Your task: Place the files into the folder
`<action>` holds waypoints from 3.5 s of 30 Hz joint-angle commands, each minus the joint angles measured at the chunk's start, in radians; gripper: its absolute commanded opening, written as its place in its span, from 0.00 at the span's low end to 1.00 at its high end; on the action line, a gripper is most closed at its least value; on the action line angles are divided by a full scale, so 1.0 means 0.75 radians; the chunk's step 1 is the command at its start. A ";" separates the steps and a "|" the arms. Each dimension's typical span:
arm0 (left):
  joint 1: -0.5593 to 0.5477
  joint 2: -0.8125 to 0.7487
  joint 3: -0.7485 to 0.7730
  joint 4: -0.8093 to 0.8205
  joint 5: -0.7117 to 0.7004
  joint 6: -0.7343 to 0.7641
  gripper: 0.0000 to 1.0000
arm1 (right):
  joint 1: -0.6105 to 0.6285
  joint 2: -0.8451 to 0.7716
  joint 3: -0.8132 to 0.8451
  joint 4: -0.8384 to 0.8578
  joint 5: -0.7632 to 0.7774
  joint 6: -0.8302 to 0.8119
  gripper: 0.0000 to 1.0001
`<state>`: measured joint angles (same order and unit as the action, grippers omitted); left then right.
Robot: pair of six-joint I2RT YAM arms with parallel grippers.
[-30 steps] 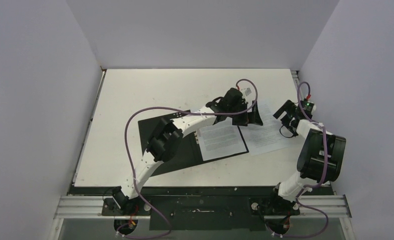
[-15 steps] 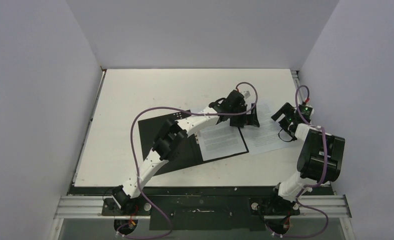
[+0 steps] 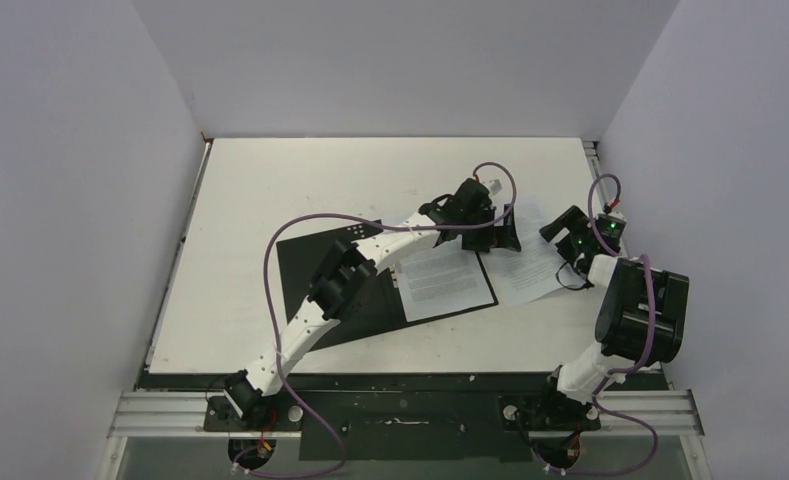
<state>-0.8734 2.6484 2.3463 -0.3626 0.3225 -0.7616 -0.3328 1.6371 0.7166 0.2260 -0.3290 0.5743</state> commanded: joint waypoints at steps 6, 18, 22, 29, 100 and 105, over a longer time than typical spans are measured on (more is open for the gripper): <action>0.005 0.072 0.055 -0.042 0.009 0.022 0.96 | 0.021 0.055 -0.061 0.007 -0.084 0.031 0.80; 0.007 0.088 0.082 -0.053 0.020 0.024 0.96 | 0.055 0.045 -0.070 0.004 -0.095 0.026 0.52; 0.010 0.074 0.076 -0.067 0.023 0.035 0.96 | 0.055 0.022 -0.054 -0.015 -0.093 0.025 0.39; 0.022 -0.076 -0.072 0.030 0.053 0.057 0.96 | 0.055 -0.075 -0.027 -0.080 -0.065 0.016 0.25; 0.455 -1.851 -2.305 1.754 0.261 -0.641 0.91 | 0.974 -0.886 -0.098 0.402 -0.130 0.678 0.13; 0.456 -1.829 -2.339 1.861 0.267 -0.690 0.79 | 0.984 -0.907 -0.153 0.449 -0.130 0.715 0.13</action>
<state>-0.5373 1.2877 0.6052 0.8627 0.5034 -1.2354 0.3946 0.9985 0.6228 0.4400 -0.4427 1.0737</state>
